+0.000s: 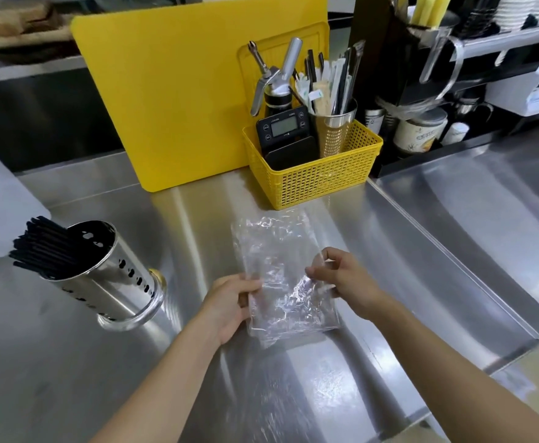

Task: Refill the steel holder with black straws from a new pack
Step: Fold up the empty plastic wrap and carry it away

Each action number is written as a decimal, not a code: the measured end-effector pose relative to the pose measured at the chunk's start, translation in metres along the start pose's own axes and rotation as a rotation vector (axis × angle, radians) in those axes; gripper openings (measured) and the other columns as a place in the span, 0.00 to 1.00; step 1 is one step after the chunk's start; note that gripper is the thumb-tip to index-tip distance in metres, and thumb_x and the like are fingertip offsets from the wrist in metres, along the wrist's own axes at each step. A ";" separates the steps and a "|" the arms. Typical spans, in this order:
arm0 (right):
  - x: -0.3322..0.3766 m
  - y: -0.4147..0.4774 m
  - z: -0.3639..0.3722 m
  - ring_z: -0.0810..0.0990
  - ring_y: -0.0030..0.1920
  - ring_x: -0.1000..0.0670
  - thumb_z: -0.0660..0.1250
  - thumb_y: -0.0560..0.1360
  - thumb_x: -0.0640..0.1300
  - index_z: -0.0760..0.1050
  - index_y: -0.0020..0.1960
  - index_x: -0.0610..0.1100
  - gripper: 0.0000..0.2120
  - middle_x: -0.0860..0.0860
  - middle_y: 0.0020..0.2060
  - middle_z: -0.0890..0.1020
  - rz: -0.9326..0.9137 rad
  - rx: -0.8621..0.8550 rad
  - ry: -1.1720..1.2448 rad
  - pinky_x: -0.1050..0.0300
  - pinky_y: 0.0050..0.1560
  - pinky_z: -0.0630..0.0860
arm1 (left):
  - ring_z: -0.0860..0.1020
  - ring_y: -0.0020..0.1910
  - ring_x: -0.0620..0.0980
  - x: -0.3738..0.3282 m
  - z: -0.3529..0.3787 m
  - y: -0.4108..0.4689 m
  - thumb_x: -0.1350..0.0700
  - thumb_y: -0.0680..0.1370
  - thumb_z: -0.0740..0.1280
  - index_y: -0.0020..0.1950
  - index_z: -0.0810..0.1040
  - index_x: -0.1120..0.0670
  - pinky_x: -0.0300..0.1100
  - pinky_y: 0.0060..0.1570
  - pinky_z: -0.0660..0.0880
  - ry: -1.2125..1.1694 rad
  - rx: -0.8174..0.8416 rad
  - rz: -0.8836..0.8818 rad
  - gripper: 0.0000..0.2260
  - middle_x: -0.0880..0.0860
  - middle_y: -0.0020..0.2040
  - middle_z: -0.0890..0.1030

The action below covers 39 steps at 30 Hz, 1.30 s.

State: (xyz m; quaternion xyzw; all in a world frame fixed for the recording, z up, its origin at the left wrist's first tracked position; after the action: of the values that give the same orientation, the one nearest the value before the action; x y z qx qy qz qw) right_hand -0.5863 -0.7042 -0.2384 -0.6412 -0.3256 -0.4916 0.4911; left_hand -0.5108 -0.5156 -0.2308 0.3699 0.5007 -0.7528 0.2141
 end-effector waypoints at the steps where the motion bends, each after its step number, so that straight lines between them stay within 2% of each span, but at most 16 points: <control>1: -0.002 -0.005 -0.005 0.75 0.25 0.52 0.68 0.73 0.36 0.71 0.36 0.44 0.09 0.46 0.30 0.77 0.033 0.047 0.028 0.62 0.26 0.70 | 0.78 0.31 0.48 -0.002 0.001 -0.001 0.69 0.74 0.65 0.47 0.77 0.63 0.38 0.28 0.77 0.023 0.020 0.026 0.04 0.57 0.39 0.77; 4: -0.009 -0.018 -0.021 0.76 0.24 0.49 0.64 0.75 0.33 0.74 0.43 0.42 0.06 0.46 0.27 0.77 0.077 0.164 0.139 0.59 0.24 0.75 | 0.77 0.27 0.43 -0.001 0.012 -0.005 0.65 0.77 0.61 0.52 0.76 0.56 0.33 0.22 0.69 0.207 0.100 0.096 0.07 0.52 0.40 0.78; 7: -0.019 -0.030 -0.036 0.80 0.25 0.48 0.62 0.72 0.28 0.82 0.44 0.44 0.15 0.46 0.26 0.80 0.099 0.195 0.309 0.58 0.21 0.76 | 0.77 0.28 0.45 0.001 0.026 -0.009 0.67 0.78 0.60 0.50 0.78 0.48 0.34 0.25 0.72 0.258 0.249 0.156 0.15 0.50 0.35 0.80; 9: -0.026 -0.039 -0.047 0.81 0.26 0.49 0.66 0.65 0.27 0.85 0.40 0.44 0.15 0.46 0.27 0.82 0.081 0.218 0.357 0.57 0.24 0.79 | 0.80 0.36 0.51 0.003 0.036 -0.011 0.71 0.75 0.61 0.48 0.82 0.50 0.40 0.34 0.75 0.269 0.289 0.219 0.17 0.54 0.40 0.82; 11: -0.028 -0.046 -0.056 0.82 0.27 0.49 0.64 0.61 0.26 0.85 0.35 0.42 0.15 0.46 0.28 0.83 0.055 0.213 0.384 0.58 0.30 0.79 | 0.81 0.33 0.49 0.008 0.048 -0.015 0.75 0.72 0.63 0.43 0.83 0.58 0.37 0.31 0.77 0.261 0.298 0.243 0.14 0.51 0.35 0.83; 16: -0.037 -0.062 -0.087 0.81 0.25 0.49 0.53 0.68 0.19 0.82 0.28 0.38 0.25 0.44 0.24 0.82 0.017 0.139 0.465 0.62 0.29 0.77 | 0.78 0.29 0.43 0.021 0.083 -0.019 0.79 0.69 0.61 0.29 0.82 0.62 0.33 0.29 0.74 0.392 0.320 0.408 0.17 0.49 0.29 0.81; 19: -0.044 -0.076 -0.113 0.81 0.27 0.49 0.63 0.61 0.24 0.82 0.26 0.39 0.15 0.45 0.25 0.83 0.011 0.084 0.561 0.62 0.29 0.77 | 0.76 0.29 0.39 0.029 0.116 -0.028 0.80 0.67 0.63 0.33 0.81 0.67 0.30 0.30 0.72 0.499 0.318 0.526 0.12 0.55 0.32 0.77; 20: -0.044 -0.083 -0.122 0.82 0.28 0.48 0.68 0.55 0.31 0.82 0.27 0.38 0.06 0.44 0.27 0.83 0.014 0.085 0.606 0.60 0.31 0.78 | 0.76 0.29 0.37 0.033 0.128 -0.030 0.80 0.66 0.64 0.37 0.82 0.64 0.29 0.31 0.71 0.549 0.321 0.571 0.13 0.54 0.33 0.76; 21: -0.046 -0.089 -0.133 0.82 0.30 0.48 0.71 0.51 0.38 0.82 0.28 0.38 0.06 0.44 0.29 0.83 0.021 0.096 0.654 0.57 0.34 0.78 | 0.76 0.30 0.36 0.038 0.139 -0.030 0.80 0.66 0.65 0.40 0.82 0.60 0.28 0.32 0.71 0.602 0.321 0.615 0.16 0.52 0.34 0.76; 23: -0.050 -0.100 -0.154 0.80 0.34 0.48 0.69 0.57 0.48 0.81 0.32 0.37 0.14 0.45 0.32 0.83 0.055 0.114 0.662 0.53 0.39 0.76 | 0.78 0.36 0.37 0.051 0.159 -0.026 0.80 0.66 0.64 0.44 0.82 0.51 0.28 0.37 0.71 0.714 0.332 0.694 0.24 0.49 0.38 0.79; 25: -0.053 -0.114 -0.176 0.79 0.37 0.50 0.70 0.65 0.48 0.77 0.42 0.37 0.14 0.49 0.35 0.81 0.078 0.098 0.566 0.58 0.36 0.76 | 0.78 0.39 0.37 0.069 0.183 -0.027 0.78 0.66 0.65 0.44 0.83 0.49 0.27 0.39 0.71 0.756 0.332 0.736 0.24 0.47 0.40 0.79; 27: -0.056 -0.132 -0.197 0.78 0.37 0.52 0.68 0.68 0.39 0.74 0.53 0.44 0.14 0.50 0.38 0.78 0.113 0.099 0.450 0.63 0.34 0.75 | 0.78 0.38 0.35 0.086 0.210 -0.030 0.77 0.66 0.67 0.42 0.84 0.53 0.26 0.39 0.71 0.717 0.321 0.722 0.19 0.47 0.40 0.79; 30: -0.069 -0.157 -0.238 0.76 0.31 0.54 0.65 0.71 0.28 0.65 0.68 0.51 0.32 0.47 0.41 0.72 0.145 0.019 0.311 0.65 0.35 0.75 | 0.78 0.39 0.33 0.108 0.259 -0.033 0.80 0.66 0.62 0.41 0.84 0.58 0.24 0.41 0.70 0.671 0.305 0.698 0.19 0.47 0.41 0.79; 33: -0.085 -0.179 -0.285 0.72 0.31 0.50 0.66 0.68 0.23 0.64 0.68 0.49 0.35 0.45 0.38 0.68 0.117 -0.240 0.277 0.62 0.33 0.75 | 0.78 0.36 0.37 0.130 0.311 -0.044 0.77 0.70 0.58 0.40 0.81 0.50 0.26 0.37 0.72 0.558 0.318 0.556 0.23 0.46 0.39 0.79; 36: -0.102 -0.202 -0.323 0.73 0.42 0.41 0.68 0.66 0.22 0.68 0.62 0.50 0.32 0.42 0.43 0.74 0.085 -0.371 0.342 0.45 0.46 0.74 | 0.76 0.29 0.45 0.152 0.350 -0.060 0.62 0.73 0.64 0.53 0.72 0.49 0.38 0.27 0.72 0.194 0.407 0.155 0.12 0.51 0.39 0.77; 39: -0.124 -0.220 -0.344 0.77 0.42 0.41 0.75 0.61 0.31 0.67 0.62 0.50 0.34 0.35 0.48 0.78 0.168 -0.442 0.235 0.40 0.49 0.77 | 0.79 0.40 0.46 0.190 0.372 -0.060 0.57 0.68 0.73 0.59 0.63 0.49 0.40 0.35 0.77 0.395 0.428 0.037 0.25 0.49 0.48 0.76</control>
State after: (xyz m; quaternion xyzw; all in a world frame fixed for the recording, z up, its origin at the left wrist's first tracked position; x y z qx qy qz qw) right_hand -0.9294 -0.9550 -0.2765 -0.6963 -0.0965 -0.5795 0.4125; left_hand -0.8000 -0.8216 -0.2579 0.5551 0.3556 -0.7507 0.0435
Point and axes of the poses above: each hand's wrist, its own y-axis towards the middle knuckle, its own z-axis out of the palm, x = y × z, the point moved 1 cm from there along y, towards the middle knuckle
